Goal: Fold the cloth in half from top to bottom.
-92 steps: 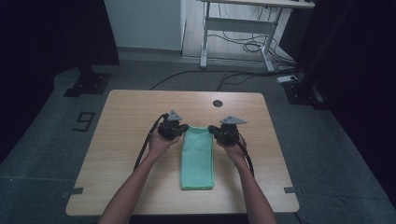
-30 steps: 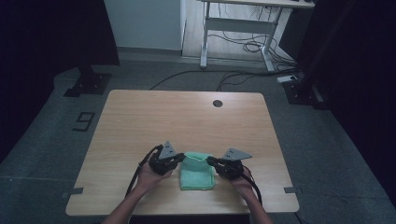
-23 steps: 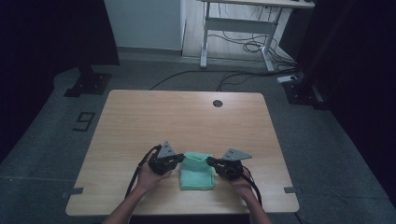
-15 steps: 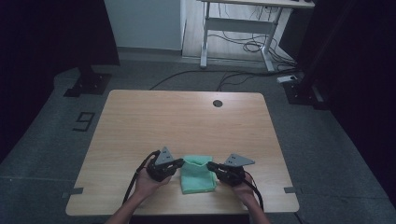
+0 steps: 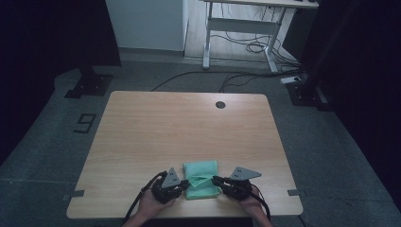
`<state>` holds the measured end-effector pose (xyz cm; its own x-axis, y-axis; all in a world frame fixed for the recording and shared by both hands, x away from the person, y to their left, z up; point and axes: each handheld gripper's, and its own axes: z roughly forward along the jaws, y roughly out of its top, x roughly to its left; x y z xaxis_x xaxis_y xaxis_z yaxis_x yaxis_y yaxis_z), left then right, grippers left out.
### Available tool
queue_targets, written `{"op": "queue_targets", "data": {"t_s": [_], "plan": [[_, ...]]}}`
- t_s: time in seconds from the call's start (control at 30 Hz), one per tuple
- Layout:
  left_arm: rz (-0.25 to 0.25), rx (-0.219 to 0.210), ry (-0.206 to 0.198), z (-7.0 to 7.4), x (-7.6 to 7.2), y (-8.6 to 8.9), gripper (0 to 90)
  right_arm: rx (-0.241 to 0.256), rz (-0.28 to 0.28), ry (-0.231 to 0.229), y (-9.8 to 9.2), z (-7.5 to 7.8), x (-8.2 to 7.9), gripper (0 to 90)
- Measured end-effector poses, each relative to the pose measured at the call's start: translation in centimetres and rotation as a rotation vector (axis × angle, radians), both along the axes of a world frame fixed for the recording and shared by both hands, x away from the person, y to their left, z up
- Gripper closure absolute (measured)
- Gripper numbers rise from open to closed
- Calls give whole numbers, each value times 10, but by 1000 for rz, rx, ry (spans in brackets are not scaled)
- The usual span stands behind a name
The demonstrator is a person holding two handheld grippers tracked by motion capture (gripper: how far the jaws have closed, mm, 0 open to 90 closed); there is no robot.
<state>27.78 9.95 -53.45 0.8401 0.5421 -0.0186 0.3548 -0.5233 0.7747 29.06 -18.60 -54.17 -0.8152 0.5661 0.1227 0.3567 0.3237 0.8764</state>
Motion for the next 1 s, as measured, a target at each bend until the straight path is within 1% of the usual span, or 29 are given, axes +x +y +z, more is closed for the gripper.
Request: {"op": "queue_targets", "data": {"t_s": [0.1, 0.13, 0.2, 0.23, 0.33, 0.37, 0.4, 0.43, 0.47, 0.53, 0.6, 0.7, 0.8, 0.9, 1.0], "plan": [[-6, 16, 8, -3, 2, -2, 825, -38, 23, 22, 2, -5, -2, 812], [-4, 24, 8, -4, 2, -4, 824, -57, 30, 28, 3, -7, -2, 812], [-5, 45, 5, -5, 5, -6, 827, -87, 27, 40, 4, -9, -2, 810], [-4, 51, 6, -6, 6, -7, 829, -91, 28, 39, 5, -9, -2, 811], [-8, 77, 4, -5, 10, -11, 836, -118, 18, 61, 7, -8, 1, 812], [-11, 90, 0, -5, 13, -12, 837, -120, 14, 68, 8, -8, 3, 812], [-11, 96, -6, -5, 16, -13, 838, -126, 10, 74, 9, -7, 5, 813], [-9, 97, -4, -5, 20, -13, 839, -130, 3, 79, 10, -7, 7, 813], [-6, 97, 0, -5, 24, -14, 840, -127, -5, 88, 10, -7, 10, 814], [-7, 113, -6, -4, 32, -15, 842, -117, -19, 101, 10, -8, 15, 817], [-4, 118, -1, -3, 42, -15, 845, -108, -45, 112, 12, -8, 19, 819], [3, 122, 16, -2, 53, -17, 845, -105, -76, 113, 13, -9, 27, 821], [2, 127, 10, -1, 53, -17, 845, -92, -91, 112, 13, -10, 30, 820], [-1, 125, -10, 0, 45, -14, 842, -90, -89, 92, 12, -10, 24, 809], [-1, 100, -25, 3, 37, -12, 833, -87, -84, 75, 10, -8, 17, 785]]}}
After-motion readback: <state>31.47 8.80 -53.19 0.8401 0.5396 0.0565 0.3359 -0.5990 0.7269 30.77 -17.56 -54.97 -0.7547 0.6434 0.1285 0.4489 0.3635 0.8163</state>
